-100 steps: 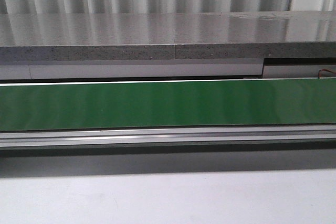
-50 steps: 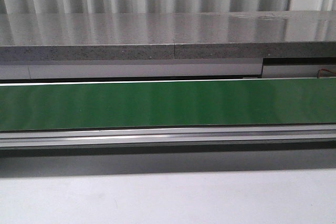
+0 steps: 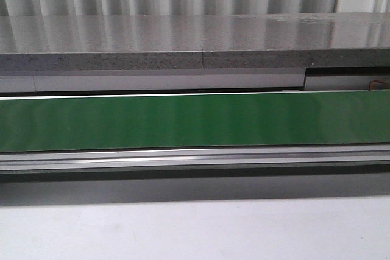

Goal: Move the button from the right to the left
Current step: 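Place the button onto the conveyor belt and open the right gripper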

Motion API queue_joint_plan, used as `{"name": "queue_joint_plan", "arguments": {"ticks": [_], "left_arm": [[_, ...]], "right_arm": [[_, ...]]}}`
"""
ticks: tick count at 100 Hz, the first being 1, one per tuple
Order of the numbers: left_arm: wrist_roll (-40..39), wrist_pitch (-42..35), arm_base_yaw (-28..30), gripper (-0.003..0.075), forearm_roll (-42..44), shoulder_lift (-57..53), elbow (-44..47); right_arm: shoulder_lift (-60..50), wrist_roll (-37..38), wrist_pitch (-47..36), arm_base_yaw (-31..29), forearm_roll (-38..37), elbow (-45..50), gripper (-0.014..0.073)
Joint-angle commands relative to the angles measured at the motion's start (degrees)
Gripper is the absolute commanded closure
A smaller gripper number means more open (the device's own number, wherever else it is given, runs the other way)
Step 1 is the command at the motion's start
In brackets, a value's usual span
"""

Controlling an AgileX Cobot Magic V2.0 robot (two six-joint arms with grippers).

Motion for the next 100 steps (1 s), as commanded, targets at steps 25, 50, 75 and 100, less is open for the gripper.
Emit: {"name": "queue_joint_plan", "arguments": {"ticks": [25, 50, 75, 100], "left_arm": [[-0.53, -4.73, -0.55, 0.074, -0.18, -2.01, 1.45], [-0.53, -4.73, -0.55, 0.074, -0.18, -2.01, 1.45], [-0.53, -4.73, -0.55, 0.074, -0.18, -2.01, 1.45], [-0.53, -4.73, -0.55, 0.074, -0.18, -2.01, 1.45]], "right_arm": [[-2.31, -0.1, -1.88, -0.04, 1.1, -1.2, 0.0153], [-2.61, -0.1, -2.26, -0.04, 2.29, -1.2, -0.0047], [-9.33, -2.0, -5.41, 0.56, 4.35, -1.24, -0.0043], [-21.23, -5.49, -8.07, 3.16, 3.75, 0.28, -0.0042]]}}
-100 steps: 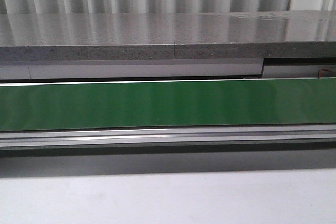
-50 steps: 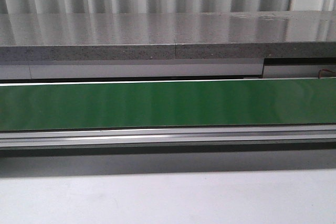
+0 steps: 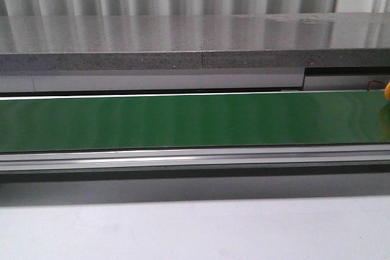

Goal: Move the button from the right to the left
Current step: 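Place the button onto the conveyor belt and open the right gripper, then let the belt carry the button toward the left arm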

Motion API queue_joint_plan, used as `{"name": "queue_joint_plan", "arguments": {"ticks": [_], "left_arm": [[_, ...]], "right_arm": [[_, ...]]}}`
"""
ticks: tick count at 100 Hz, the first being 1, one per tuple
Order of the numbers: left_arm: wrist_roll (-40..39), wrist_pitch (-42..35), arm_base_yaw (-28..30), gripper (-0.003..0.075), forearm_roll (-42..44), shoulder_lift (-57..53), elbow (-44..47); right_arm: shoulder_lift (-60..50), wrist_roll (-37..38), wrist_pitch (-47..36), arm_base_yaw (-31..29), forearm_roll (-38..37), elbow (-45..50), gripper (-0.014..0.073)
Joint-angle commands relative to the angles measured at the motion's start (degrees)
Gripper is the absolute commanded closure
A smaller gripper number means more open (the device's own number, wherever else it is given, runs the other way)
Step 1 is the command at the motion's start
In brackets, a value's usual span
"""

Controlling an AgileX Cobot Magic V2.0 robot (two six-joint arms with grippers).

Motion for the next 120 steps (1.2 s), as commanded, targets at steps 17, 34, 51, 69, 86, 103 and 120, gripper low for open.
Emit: {"name": "queue_joint_plan", "arguments": {"ticks": [17, 34, 51, 69, 86, 103, 120], "left_arm": [[-0.53, -4.73, -0.55, 0.074, -0.18, -2.01, 1.45], [-0.53, -4.73, -0.55, 0.074, -0.18, -2.01, 1.45], [-0.53, -4.73, -0.55, 0.074, -0.18, -2.01, 1.45], [-0.53, -4.73, -0.55, 0.074, -0.18, -2.01, 1.45], [-0.53, -4.73, -0.55, 0.074, -0.18, -2.01, 1.45], [-0.53, -4.73, -0.55, 0.074, -0.18, -2.01, 1.45], [-0.53, -4.73, -0.55, 0.074, -0.18, -2.01, 1.45]], "right_arm": [[-14.44, -2.25, -6.97, 1.5, 0.1, 6.22, -0.0042], [-24.16, -2.9, -9.59, 1.5, -0.95, 16.36, -0.0042], [-33.2, -2.9, -12.19, 1.5, 0.53, 26.13, -0.0041], [-42.56, -2.9, -11.29, 1.5, 1.86, 30.68, 0.0001], [-48.03, -2.9, -9.79, 1.5, 2.14, 32.73, 0.0336], [-48.93, -2.9, -8.06, 1.5, 2.33, 32.73, 0.0657], [-48.93, -2.9, -8.06, 1.5, 2.44, 32.73, 0.0661]]}}
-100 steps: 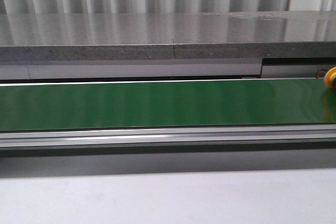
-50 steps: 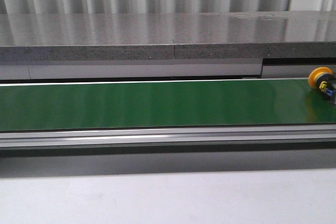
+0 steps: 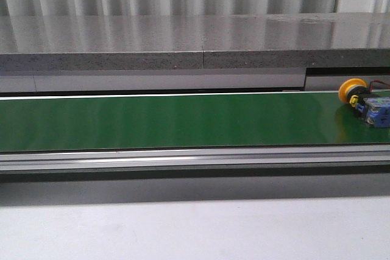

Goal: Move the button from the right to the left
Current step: 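Let the belt carry the button toward the left arm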

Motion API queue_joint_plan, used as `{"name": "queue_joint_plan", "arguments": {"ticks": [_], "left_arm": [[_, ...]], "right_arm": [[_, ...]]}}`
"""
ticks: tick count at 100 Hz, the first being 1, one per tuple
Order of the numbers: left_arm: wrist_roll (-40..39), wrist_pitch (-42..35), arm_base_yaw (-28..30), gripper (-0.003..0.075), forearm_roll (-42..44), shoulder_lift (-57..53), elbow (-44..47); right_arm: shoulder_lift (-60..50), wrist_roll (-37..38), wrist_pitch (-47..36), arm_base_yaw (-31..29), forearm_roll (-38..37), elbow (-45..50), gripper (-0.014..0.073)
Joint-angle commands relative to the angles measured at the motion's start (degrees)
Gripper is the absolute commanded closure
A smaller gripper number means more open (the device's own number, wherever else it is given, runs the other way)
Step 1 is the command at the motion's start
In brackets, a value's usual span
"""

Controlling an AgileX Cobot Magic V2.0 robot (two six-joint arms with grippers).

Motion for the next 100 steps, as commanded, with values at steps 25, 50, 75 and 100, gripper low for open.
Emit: {"name": "queue_joint_plan", "arguments": {"ticks": [25, 50, 75, 100], "left_arm": [[-0.53, -4.73, -0.55, 0.074, -0.18, -2.01, 1.45], [-0.53, -4.97, -0.55, 0.074, -0.18, -2.01, 1.45], [-0.53, -6.32, -0.55, 0.074, -1.85, -2.01, -0.03], [-0.53, 3.72, -0.55, 0.074, -2.95, 1.03, -11.03]], "right_arm": [[0.01, -0.56, -3.13, 0.01, 1.79, -1.41, 0.0661], [0.01, -0.56, -3.13, 0.01, 1.79, -1.41, 0.0661], [0.01, -0.56, -3.13, 0.01, 1.79, -1.41, 0.0661], [0.01, -0.56, -3.13, 0.01, 1.79, -1.41, 0.0661]]}}
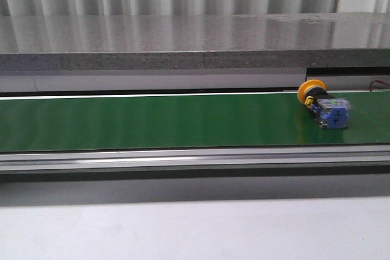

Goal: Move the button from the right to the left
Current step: 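Let the belt carry the button toward the left arm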

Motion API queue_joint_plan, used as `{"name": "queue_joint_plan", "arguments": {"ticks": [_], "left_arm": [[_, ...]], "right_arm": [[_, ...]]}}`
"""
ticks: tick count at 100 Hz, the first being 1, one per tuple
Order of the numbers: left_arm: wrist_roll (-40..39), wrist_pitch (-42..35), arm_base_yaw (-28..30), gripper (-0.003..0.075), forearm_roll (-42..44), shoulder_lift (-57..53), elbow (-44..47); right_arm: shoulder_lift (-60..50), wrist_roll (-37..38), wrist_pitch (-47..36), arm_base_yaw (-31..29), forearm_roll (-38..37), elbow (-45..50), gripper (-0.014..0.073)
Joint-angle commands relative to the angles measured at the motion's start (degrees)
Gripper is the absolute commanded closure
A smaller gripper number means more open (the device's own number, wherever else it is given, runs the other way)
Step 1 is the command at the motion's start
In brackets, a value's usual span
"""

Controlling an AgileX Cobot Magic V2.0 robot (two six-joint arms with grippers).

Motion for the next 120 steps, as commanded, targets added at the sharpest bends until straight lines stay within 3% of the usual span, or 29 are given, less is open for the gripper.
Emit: {"name": "queue_joint_plan", "arguments": {"ticks": [1, 35, 58, 110, 120], "left_arm": [[-0.53, 0.38, -0.55, 0.074, -0.8, 1.31, -6.67], [-0.53, 24.06, -0.55, 0.074, -3.37, 22.2, -29.8], [-0.53, 37.05, -0.55, 0.074, -4.97, 34.49, -38.98], [-0.53, 37.79, -0.55, 0.0739, -5.92, 43.36, -39.45], [-0.53, 37.9, -0.55, 0.0692, -5.92, 43.66, -39.45]], "right_arm": [[0.01, -0.46, -3.13, 0.01, 1.56, -1.41, 0.0661], [0.01, -0.46, -3.13, 0.01, 1.56, -1.41, 0.0661], [0.01, -0.46, -3.13, 0.01, 1.56, -1.41, 0.0661], [0.01, -0.46, -3.13, 0.01, 1.56, -1.41, 0.0661], [0.01, -0.46, -3.13, 0.01, 1.56, -1.41, 0.0661]]}}
